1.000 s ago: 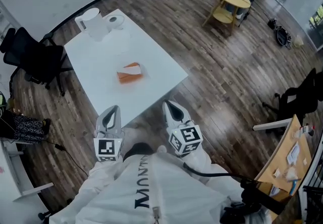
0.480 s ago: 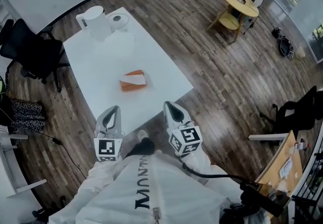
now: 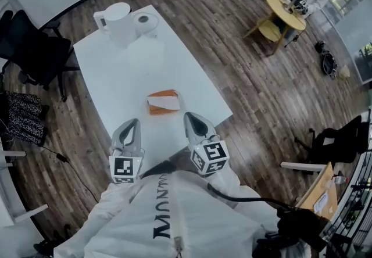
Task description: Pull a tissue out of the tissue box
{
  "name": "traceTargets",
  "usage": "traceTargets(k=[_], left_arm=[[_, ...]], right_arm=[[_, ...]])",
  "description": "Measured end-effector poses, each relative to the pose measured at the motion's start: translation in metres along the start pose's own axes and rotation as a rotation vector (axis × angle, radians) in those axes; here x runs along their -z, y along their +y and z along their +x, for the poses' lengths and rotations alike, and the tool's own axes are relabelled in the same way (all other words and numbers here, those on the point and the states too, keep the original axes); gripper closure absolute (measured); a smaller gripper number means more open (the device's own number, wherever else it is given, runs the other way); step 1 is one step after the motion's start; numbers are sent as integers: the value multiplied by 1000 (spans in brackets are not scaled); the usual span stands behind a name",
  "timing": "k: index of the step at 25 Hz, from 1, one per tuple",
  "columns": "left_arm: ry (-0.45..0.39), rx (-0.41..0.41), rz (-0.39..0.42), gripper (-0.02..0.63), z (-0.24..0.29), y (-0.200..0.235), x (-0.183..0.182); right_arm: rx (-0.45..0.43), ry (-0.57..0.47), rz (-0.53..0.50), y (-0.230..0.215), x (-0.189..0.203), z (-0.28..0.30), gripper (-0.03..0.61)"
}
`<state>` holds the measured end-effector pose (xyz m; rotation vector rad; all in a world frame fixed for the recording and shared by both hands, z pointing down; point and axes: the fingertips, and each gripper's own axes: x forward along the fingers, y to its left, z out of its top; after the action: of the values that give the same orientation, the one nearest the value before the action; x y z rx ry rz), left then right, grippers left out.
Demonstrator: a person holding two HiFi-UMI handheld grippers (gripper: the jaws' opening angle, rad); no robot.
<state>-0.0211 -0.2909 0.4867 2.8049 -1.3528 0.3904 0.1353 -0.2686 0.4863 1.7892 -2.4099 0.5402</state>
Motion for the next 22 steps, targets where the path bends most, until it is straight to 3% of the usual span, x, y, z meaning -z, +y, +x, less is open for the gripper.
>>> traceTargets(k=[11,15,22], left_arm=[[-9,-22,-48,615,19,24,6],[0,-45,-61,615,22,27,9],[32,-101,-94,615,28,22,16]], right_arm=[[-19,60,-78,1,-4,41,575],[-78,82,-65,1,-2,54,505],[-181,157,-168,0,4,67,416]])
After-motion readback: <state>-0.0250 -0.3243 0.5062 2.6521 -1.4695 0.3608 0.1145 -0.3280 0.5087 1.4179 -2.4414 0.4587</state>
